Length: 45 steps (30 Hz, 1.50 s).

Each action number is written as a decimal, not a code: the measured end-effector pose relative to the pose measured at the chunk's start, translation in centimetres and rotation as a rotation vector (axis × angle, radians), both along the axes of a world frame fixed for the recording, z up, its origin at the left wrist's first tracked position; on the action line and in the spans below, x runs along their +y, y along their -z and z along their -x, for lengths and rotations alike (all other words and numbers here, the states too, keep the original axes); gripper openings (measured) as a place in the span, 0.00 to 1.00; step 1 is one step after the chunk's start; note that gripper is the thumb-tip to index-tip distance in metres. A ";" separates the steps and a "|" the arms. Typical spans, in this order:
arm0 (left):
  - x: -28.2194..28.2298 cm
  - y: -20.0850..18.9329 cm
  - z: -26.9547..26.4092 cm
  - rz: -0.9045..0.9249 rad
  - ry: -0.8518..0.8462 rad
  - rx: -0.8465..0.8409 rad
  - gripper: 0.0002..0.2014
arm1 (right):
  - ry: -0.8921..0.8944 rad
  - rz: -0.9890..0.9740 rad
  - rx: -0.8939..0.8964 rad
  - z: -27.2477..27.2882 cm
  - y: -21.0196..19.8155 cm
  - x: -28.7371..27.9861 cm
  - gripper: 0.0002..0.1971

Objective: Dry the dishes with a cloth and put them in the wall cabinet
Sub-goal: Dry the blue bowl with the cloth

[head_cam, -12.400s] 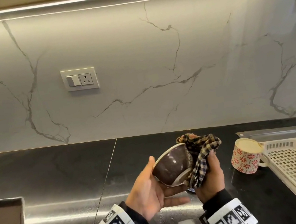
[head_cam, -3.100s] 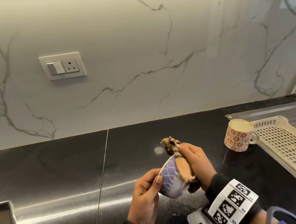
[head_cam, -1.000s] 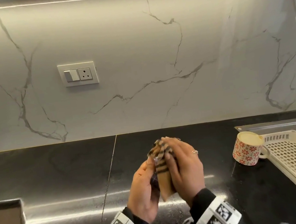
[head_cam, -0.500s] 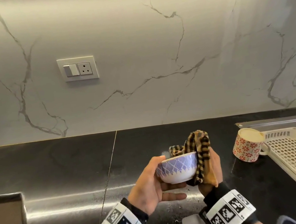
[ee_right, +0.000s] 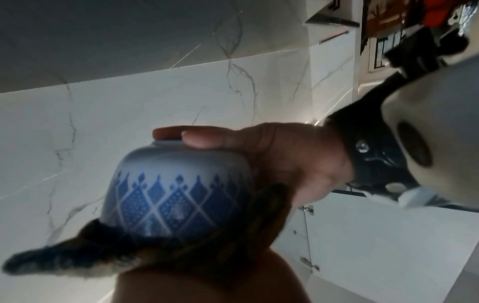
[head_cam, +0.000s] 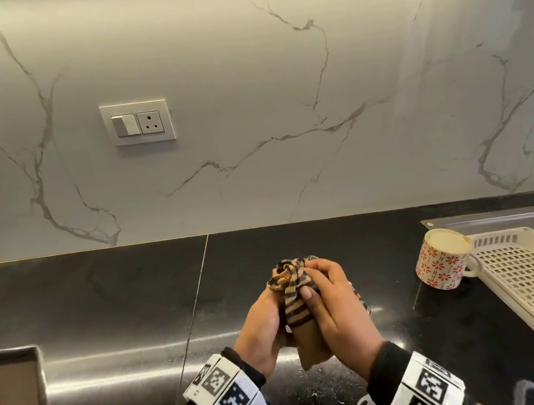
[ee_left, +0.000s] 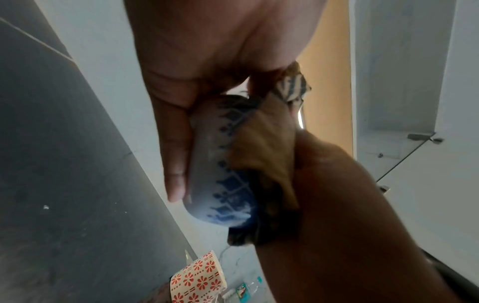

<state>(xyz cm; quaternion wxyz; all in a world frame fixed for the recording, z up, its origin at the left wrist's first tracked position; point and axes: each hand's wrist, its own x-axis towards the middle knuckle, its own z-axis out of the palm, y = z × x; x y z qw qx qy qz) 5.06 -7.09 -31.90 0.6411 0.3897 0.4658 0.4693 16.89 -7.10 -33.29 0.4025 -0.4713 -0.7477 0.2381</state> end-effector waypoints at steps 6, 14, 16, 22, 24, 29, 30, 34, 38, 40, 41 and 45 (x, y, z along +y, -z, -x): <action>-0.3 -0.2 0.5 -0.056 0.007 -0.054 0.20 | 0.011 -0.130 -0.267 0.1 0.2 -1.4 0.35; -0.4 1.0 -0.1 -0.098 0.105 -0.298 0.53 | -0.177 0.093 0.463 0.7 -1.7 -1.7 0.14; 0.0 0.6 0.0 -0.065 0.115 -0.303 0.53 | -0.142 -0.066 0.365 1.1 -1.3 -2.1 0.12; 0.3 -0.9 1.7 0.102 0.368 -0.431 0.42 | -0.303 -0.632 -0.360 -1.9 1.0 -0.7 0.17; 0.2 -0.2 1.5 0.082 0.304 -0.423 0.47 | -0.324 -0.591 -0.380 -2.7 0.6 -0.2 0.17; -0.5 1.3 -0.5 -0.101 -0.042 -0.367 0.55 | -0.276 0.017 0.228 -0.5 -0.6 -1.9 0.12; -0.6 1.0 -0.6 -0.095 -0.055 -0.384 0.48 | -0.285 0.003 0.210 -0.1 -0.5 -2.2 0.13; -0.8 -1.1 1.0 0.076 0.273 -0.599 0.36 | -0.348 -0.557 -0.278 -1.3 0.2 -1.1 0.18; -1.0 -1.1 0.7 0.041 0.263 -0.543 0.44 | -0.353 -0.630 -0.472 -3.0 -0.4 0.3 0.18; -0.9 -0.7 -0.1 -0.075 0.108 -0.444 0.48 | -0.351 -0.326 -0.126 -2.4 -1.7 -0.2 0.17; -0.9 -0.6 -0.5 -0.115 0.053 -0.414 0.51 | -0.366 -0.157 0.009 -2.1 -2.0 -0.4 0.16; -0.7 -0.8 0.2 -0.064 0.137 -0.512 0.45 | -0.437 -0.271 -0.075 -2.1 -1.3 -0.4 0.20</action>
